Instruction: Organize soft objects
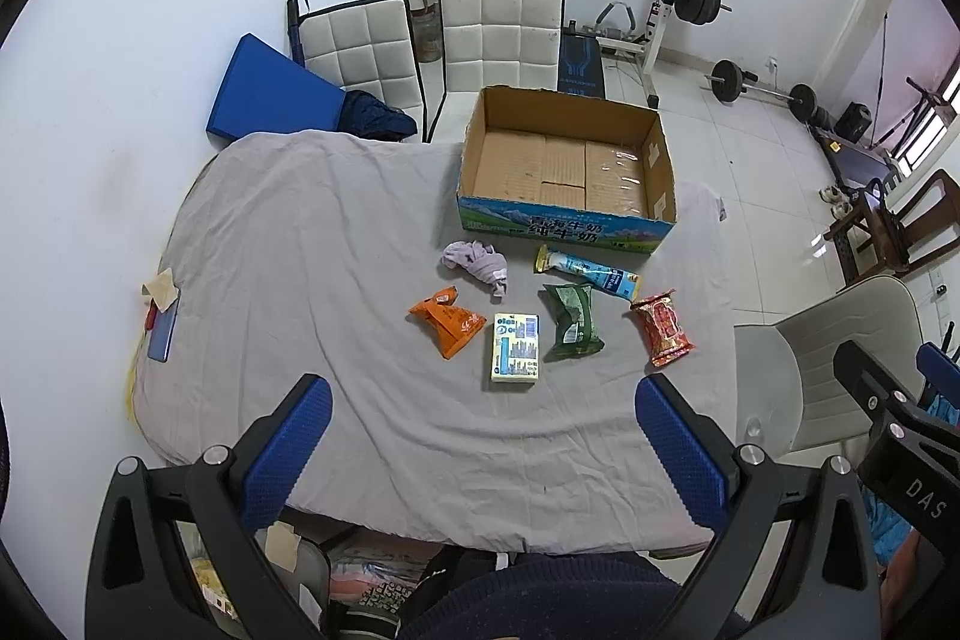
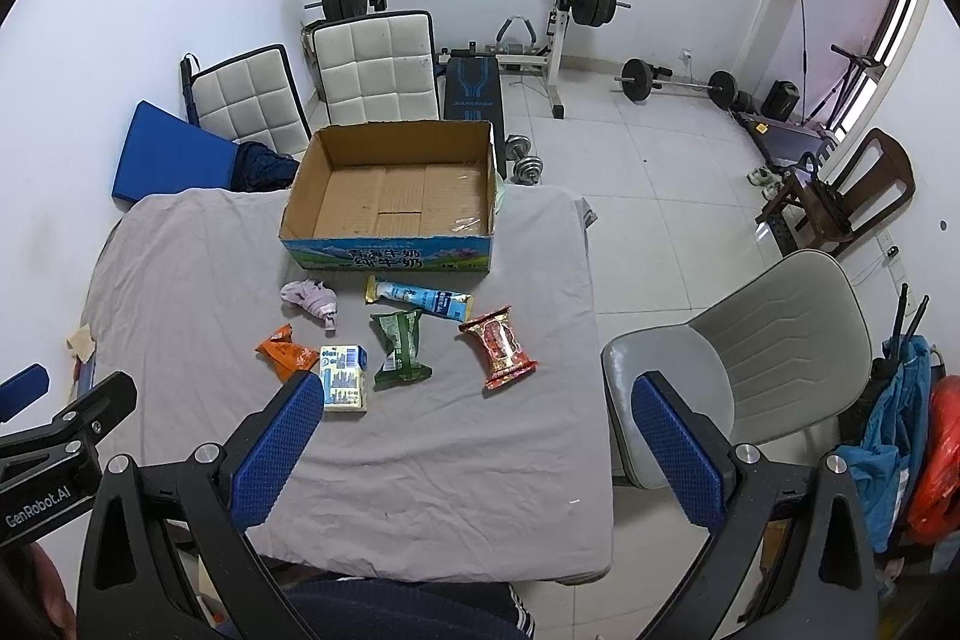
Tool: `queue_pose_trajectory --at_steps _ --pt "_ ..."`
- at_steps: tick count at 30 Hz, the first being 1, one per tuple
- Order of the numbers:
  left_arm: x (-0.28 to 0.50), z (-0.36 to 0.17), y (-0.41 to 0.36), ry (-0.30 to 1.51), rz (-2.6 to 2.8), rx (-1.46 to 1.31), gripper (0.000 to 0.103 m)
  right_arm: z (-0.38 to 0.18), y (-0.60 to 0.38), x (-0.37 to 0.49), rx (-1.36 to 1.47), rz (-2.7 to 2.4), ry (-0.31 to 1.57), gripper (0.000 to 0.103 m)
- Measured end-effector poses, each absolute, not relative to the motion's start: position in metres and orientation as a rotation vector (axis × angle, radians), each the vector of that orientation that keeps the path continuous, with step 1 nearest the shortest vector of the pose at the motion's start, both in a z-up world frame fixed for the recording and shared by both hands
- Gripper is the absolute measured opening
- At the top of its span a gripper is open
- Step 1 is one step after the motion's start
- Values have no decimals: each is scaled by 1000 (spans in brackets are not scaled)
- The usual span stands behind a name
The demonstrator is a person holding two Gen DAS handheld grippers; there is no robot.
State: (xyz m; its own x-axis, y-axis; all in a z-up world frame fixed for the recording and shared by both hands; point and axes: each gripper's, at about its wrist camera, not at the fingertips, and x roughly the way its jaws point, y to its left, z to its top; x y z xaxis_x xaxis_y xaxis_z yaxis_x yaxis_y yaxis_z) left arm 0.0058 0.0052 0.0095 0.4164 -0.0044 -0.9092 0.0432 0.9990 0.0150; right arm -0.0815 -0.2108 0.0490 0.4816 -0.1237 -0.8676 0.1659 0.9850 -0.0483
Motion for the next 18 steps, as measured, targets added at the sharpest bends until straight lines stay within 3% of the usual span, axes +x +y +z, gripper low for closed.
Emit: queue_pose_trajectory --at_steps 18 --pt "-4 15 6 1125 -30 24 103 57 -211 -88 43 -184 1028 103"
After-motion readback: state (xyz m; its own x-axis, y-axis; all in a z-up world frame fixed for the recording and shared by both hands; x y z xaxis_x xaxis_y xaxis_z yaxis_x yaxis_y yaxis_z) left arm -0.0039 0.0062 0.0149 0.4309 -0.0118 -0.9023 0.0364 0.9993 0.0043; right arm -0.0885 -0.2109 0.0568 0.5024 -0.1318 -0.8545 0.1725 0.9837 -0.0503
